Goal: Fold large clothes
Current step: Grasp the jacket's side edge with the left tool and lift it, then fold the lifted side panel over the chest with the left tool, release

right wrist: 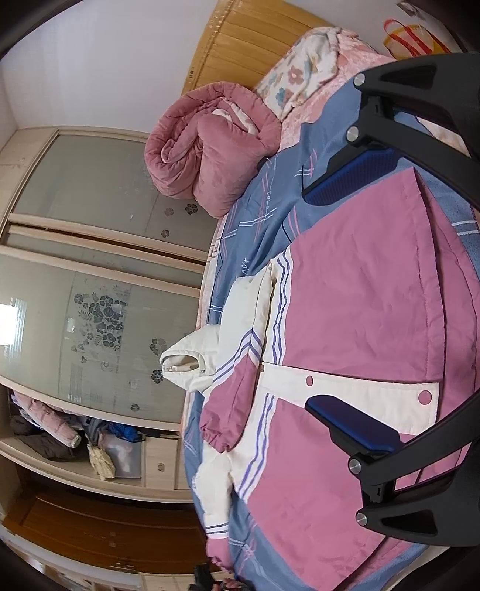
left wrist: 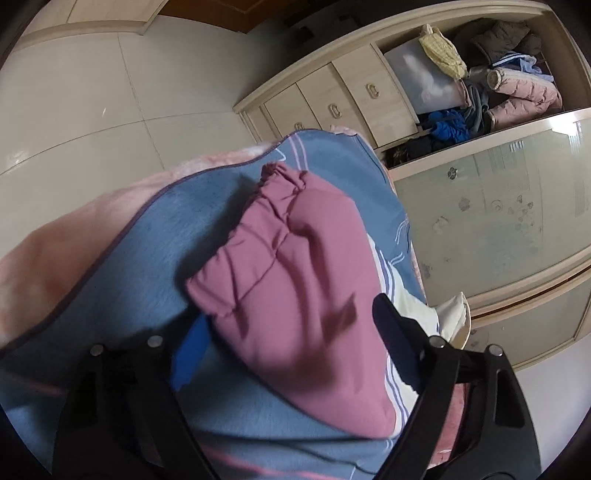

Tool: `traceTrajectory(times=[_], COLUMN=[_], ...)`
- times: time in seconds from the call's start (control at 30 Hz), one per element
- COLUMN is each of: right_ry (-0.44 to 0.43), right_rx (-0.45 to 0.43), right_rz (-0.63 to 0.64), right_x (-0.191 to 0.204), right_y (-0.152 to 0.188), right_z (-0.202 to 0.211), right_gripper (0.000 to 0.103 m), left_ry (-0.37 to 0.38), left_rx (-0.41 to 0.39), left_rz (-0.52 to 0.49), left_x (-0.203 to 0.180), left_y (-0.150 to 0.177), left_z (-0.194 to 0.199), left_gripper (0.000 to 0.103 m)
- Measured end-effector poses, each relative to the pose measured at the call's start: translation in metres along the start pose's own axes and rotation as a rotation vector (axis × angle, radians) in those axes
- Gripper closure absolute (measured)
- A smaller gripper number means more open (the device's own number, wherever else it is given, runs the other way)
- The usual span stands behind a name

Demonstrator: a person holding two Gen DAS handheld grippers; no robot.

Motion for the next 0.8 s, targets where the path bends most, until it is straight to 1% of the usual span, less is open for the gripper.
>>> traceTrajectory(times=[0.07, 0.1, 0.13, 0.17, 0.2, 0.23, 0.27, 0.37, 0.4, 0.43, 0.5, 0.53, 0.57, 0.6, 0.63, 0.7, 0.73, 0.77, 0.8], right_ry=[0.004, 0.009, 0.010, 0.009, 0.008, 0.005, 0.001, -0.008, -0.012, -0.017, -0.024, -0.026, -0.027, -0.030, -0.032, -0.042, -0.047, -0.051, -0.056], right_rx=[0.003, 0.005, 0.006, 0.007, 0.006, 0.006, 0.006, 0.003, 0.003, 0.002, 0.002, 0.002, 0.000, -0.002, -0.003, -0.003, -0.005, -0.007, -0.008], right_rz=[0.020, 0.029, 0.033, 0.033, 0.030, 0.027, 0.022, 0.013, 0.010, 0.007, 0.004, 0.004, 0.002, -0.004, -0.009, -0.035, -0.048, -0.055, -0.062], right_x=[0.004, 0.005, 0.005, 0.005, 0.006, 0.006, 0.006, 0.005, 0.005, 0.004, 0.003, 0.002, 0.001, -0.001, -0.002, -0.007, -0.010, -0.011, -0.012], right_y=[0.001, 0.001, 0.001, 0.001, 0.001, 0.002, 0.002, 0.002, 0.002, 0.002, 0.003, 0.003, 0.003, 0.003, 0.003, 0.004, 0.004, 0.004, 0.005], right_z=[-0.002, -0.003, -0.003, -0.004, -0.004, -0.004, -0.004, -0.004, -0.004, -0.004, -0.004, -0.003, -0.003, -0.002, -0.001, -0.001, -0.001, 0.000, 0.000], right_gripper=[0.001, 0.001, 0.001, 0.001, 0.001, 0.001, 0.001, 0.001, 0.001, 0.001, 0.001, 0.001, 0.001, 0.001, 0.001, 0.001, 0.001, 0.001, 0.001], left_ry=[0.002, 0.002, 0.015, 0.028, 0.031, 0.029, 0.011, -0.103, -0.144, -0.186, -0.228, -0.229, -0.221, -0.206, -0.174, -0.129, -0.100, -0.055, -0.021], left_rx=[-0.024, -0.042, -0.060, -0.075, -0.094, -0.111, -0.126, -0.193, -0.217, -0.250, -0.311, -0.341, -0.354, -0.364, -0.359, -0.319, -0.289, -0.248, -0.209], left_rz=[0.009, 0.017, 0.030, 0.029, 0.018, -0.009, -0.053, -0.252, -0.326, -0.421, -0.577, -0.654, -0.700, -0.763, -0.852, -0.990, -1.079, -1.154, -1.189], left_x=[-0.001, 0.000, -0.001, -0.003, -0.007, -0.014, -0.024, -0.070, -0.088, -0.115, -0.172, -0.208, -0.232, -0.264, -0.308, -0.366, -0.396, -0.420, -0.433], left_y=[-0.006, -0.010, -0.013, -0.013, -0.016, -0.017, -0.018, -0.017, -0.016, -0.011, 0.001, 0.013, 0.023, 0.041, 0.069, 0.126, 0.169, 0.214, 0.244], left_z=[-0.002, -0.001, 0.001, 0.006, 0.009, 0.013, 0.016, 0.026, 0.029, 0.033, 0.037, 0.038, 0.038, 0.038, 0.032, 0.021, 0.013, 0.004, -0.002], left_gripper=[0.032, 0.054, 0.066, 0.070, 0.079, 0.080, 0.082, 0.085, 0.086, 0.086, 0.087, 0.087, 0.087, 0.087, 0.087, 0.087, 0.087, 0.087, 0.087])
Point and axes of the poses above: each gripper's, at about its wrist camera, not at the fingertips, and z roughly against the way its jaws point, x to its left, y to its underside, the point moved 8 cm from there along -z, roughly the way its jaws point, and after that the axes turned 2 degrees about x, right-handed, at the moved point
